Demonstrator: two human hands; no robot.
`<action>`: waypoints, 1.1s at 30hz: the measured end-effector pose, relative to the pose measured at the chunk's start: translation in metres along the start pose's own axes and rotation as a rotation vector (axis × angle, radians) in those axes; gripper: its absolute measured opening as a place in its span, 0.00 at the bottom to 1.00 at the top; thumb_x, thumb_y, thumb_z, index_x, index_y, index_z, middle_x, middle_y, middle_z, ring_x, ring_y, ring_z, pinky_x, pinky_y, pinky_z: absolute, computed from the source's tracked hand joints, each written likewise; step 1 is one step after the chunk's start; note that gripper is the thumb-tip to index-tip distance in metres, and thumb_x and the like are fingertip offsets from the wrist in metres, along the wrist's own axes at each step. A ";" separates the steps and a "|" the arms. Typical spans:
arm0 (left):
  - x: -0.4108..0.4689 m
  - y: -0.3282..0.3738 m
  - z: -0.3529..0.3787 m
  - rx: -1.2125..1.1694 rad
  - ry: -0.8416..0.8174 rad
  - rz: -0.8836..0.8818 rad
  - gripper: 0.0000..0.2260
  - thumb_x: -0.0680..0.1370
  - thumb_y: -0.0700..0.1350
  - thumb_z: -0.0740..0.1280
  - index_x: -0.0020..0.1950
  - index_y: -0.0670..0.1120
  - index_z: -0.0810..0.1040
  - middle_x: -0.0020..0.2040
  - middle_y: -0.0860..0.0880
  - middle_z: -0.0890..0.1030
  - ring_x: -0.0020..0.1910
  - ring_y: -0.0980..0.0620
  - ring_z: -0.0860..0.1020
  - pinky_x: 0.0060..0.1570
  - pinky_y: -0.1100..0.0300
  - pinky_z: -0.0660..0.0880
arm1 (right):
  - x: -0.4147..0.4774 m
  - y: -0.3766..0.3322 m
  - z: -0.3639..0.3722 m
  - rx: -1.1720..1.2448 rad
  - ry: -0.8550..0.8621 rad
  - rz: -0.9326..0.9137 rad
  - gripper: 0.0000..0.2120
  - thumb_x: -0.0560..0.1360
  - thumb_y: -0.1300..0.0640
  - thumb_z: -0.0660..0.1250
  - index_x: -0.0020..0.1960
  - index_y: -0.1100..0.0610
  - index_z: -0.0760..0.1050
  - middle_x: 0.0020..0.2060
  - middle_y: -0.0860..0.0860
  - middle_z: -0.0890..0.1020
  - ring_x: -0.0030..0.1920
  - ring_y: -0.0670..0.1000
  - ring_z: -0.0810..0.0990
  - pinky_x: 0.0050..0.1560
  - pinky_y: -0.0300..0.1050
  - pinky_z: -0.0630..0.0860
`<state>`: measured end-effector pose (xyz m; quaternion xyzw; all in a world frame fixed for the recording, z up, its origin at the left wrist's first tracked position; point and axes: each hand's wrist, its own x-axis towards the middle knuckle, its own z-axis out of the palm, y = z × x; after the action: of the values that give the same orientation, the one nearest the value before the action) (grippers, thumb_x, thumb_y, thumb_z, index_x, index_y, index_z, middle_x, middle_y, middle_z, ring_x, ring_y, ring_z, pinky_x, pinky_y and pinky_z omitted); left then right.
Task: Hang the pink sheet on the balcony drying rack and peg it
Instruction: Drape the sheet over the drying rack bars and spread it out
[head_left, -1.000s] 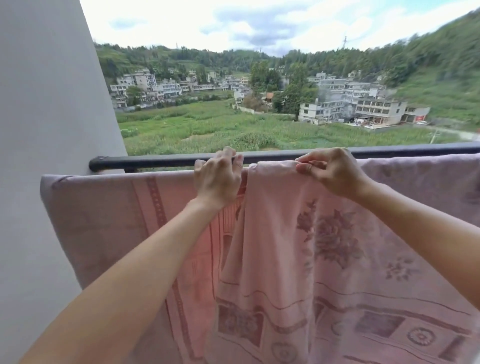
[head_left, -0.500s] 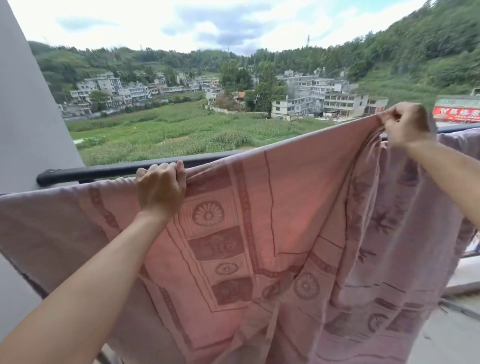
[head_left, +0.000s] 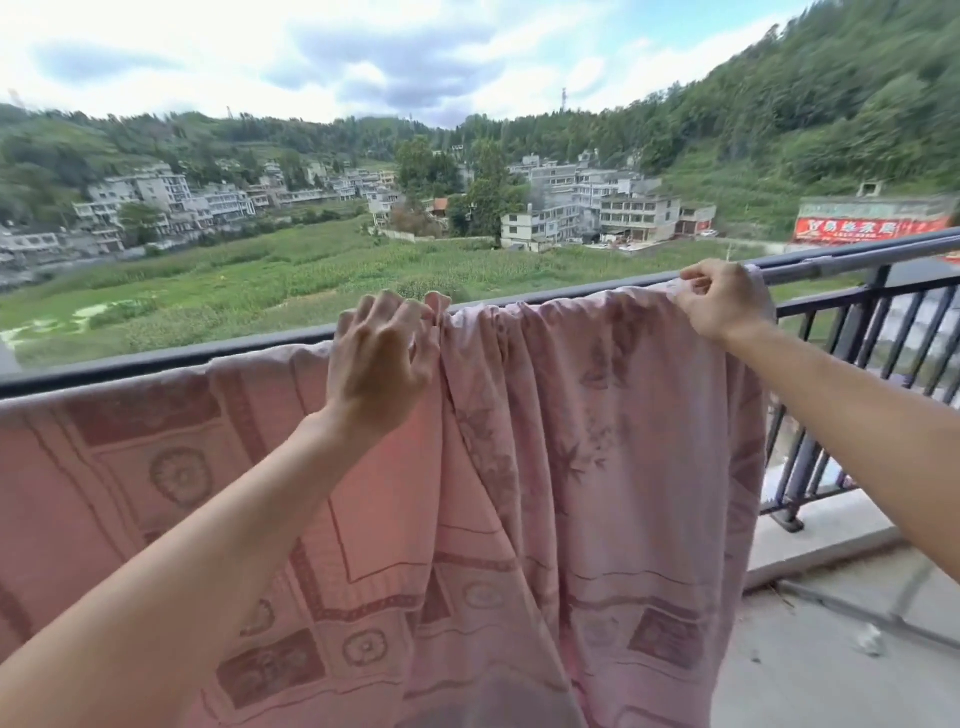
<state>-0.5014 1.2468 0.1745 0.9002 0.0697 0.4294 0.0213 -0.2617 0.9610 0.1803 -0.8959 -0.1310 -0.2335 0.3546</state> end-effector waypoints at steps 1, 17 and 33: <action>0.008 0.021 0.010 -0.014 -0.012 0.040 0.10 0.79 0.46 0.64 0.56 0.44 0.79 0.54 0.45 0.78 0.54 0.45 0.75 0.56 0.52 0.67 | 0.003 0.015 -0.001 -0.008 0.007 0.026 0.19 0.72 0.44 0.70 0.58 0.53 0.79 0.54 0.56 0.83 0.58 0.59 0.79 0.59 0.50 0.74; 0.109 0.148 0.158 -0.092 -0.117 0.081 0.06 0.76 0.43 0.68 0.39 0.45 0.81 0.37 0.51 0.79 0.35 0.47 0.76 0.32 0.54 0.70 | 0.085 0.123 -0.010 0.225 0.065 0.138 0.21 0.77 0.48 0.66 0.28 0.53 0.66 0.25 0.46 0.70 0.33 0.53 0.72 0.34 0.45 0.65; 0.206 0.253 0.247 -0.040 -0.368 -0.184 0.06 0.76 0.48 0.66 0.46 0.49 0.83 0.46 0.46 0.83 0.45 0.43 0.80 0.43 0.55 0.74 | 0.214 0.202 -0.056 0.204 -0.307 0.075 0.15 0.76 0.57 0.70 0.61 0.61 0.78 0.56 0.57 0.82 0.55 0.52 0.80 0.59 0.46 0.76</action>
<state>-0.1549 1.0310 0.2021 0.9527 0.1378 0.2552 0.0905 -0.0154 0.7925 0.2092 -0.8847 -0.1731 -0.0661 0.4278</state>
